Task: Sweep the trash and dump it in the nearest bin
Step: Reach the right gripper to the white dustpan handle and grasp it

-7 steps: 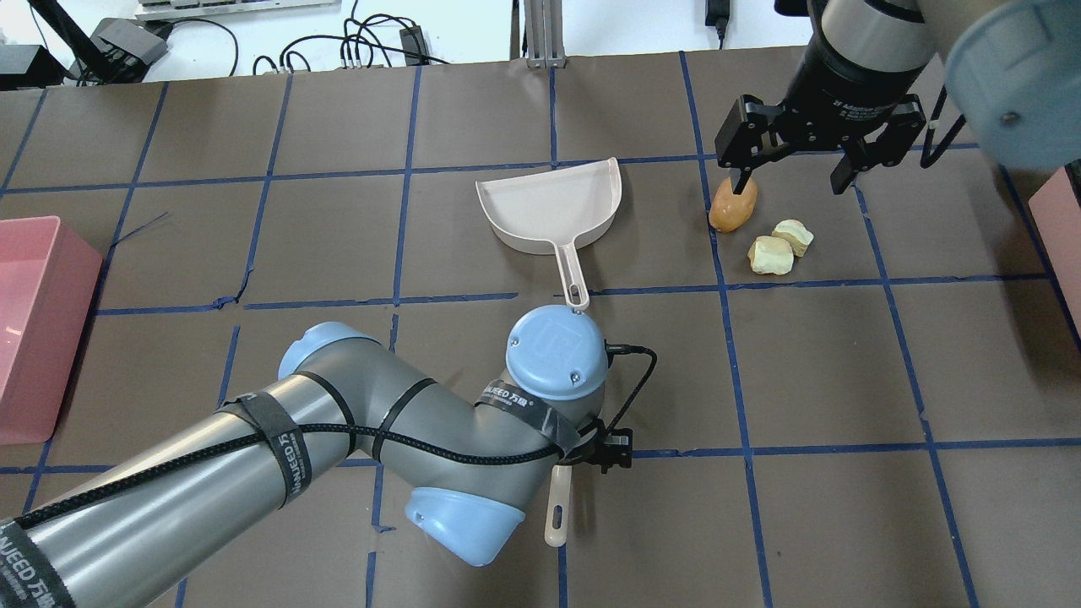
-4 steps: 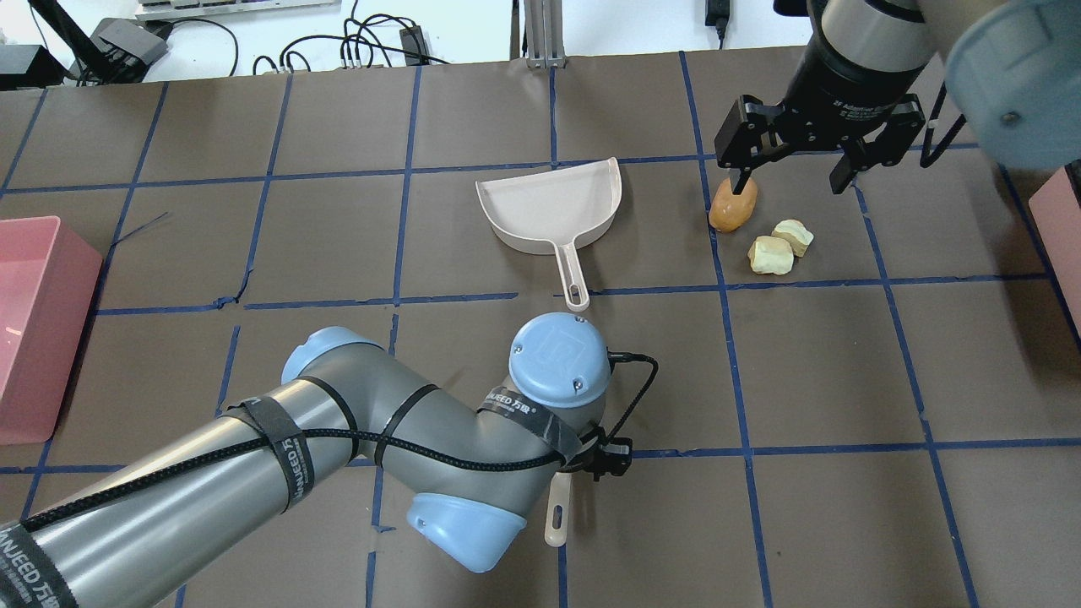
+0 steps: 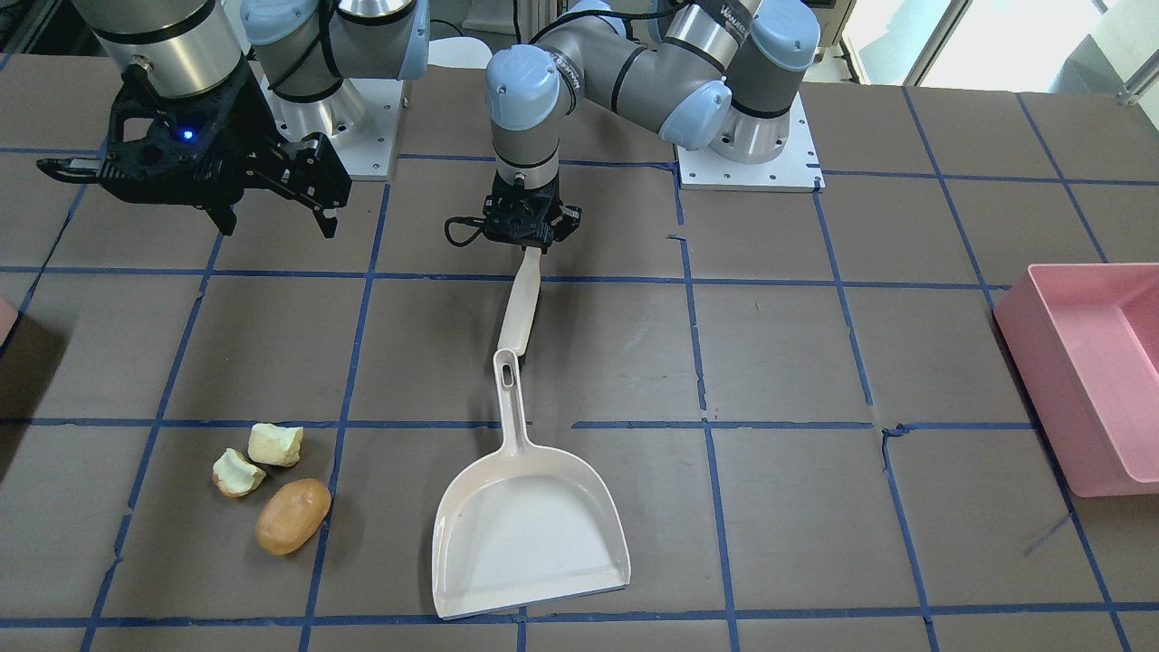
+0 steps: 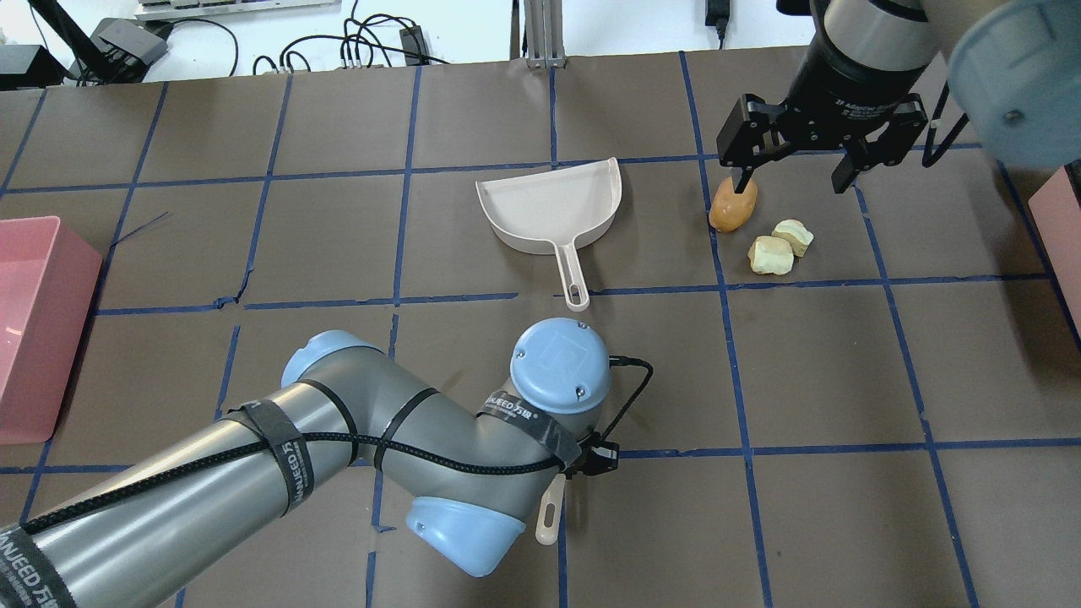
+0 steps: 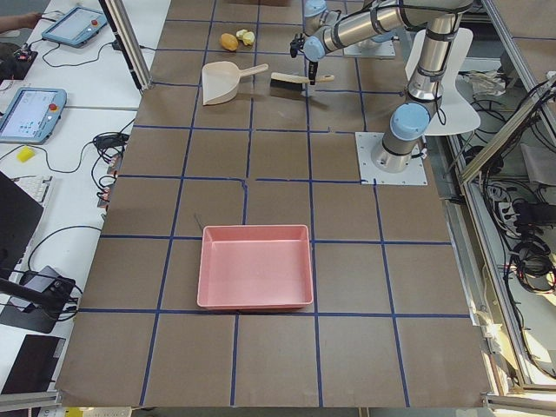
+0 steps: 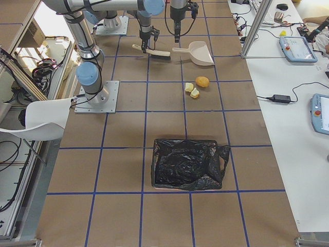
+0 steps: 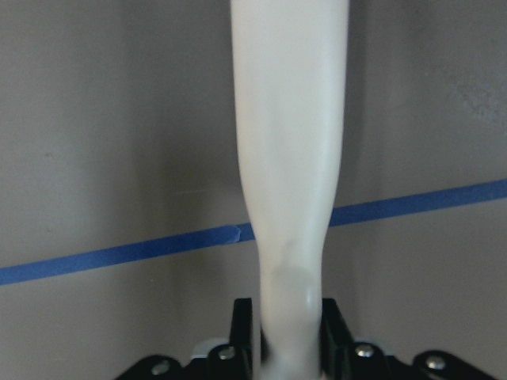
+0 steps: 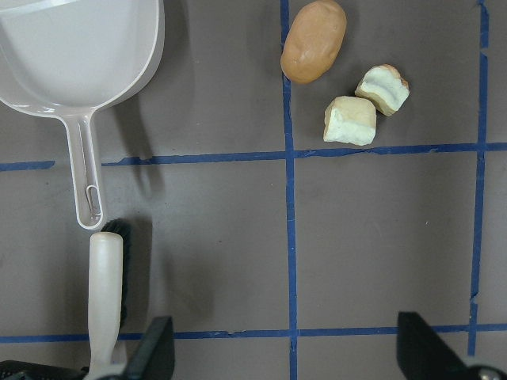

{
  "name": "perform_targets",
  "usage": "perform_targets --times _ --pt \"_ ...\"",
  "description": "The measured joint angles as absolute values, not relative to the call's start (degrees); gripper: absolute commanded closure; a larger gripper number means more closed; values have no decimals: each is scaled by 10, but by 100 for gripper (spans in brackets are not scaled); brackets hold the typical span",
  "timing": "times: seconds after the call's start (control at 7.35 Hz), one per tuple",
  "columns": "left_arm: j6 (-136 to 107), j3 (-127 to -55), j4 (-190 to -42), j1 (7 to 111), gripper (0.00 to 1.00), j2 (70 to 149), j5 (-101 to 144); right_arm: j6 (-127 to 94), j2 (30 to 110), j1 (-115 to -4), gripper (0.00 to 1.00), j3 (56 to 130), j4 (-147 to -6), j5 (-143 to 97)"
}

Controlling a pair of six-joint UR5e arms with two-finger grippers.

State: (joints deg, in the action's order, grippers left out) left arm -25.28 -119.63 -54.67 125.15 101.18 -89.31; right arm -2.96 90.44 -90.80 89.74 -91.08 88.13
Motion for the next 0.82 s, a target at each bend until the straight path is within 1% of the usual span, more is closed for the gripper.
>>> perform_targets --times 0.41,0.68,0.82 --pt "-254 -1191 -547 1251 90 993 -896 -24 896 -909 0 898 -910 862" --pt "-258 -1190 -577 1251 90 947 -897 -9 872 -911 0 898 -924 818" --pt "-259 -1190 -608 1251 92 915 -897 -6 858 -918 0 899 -940 801"
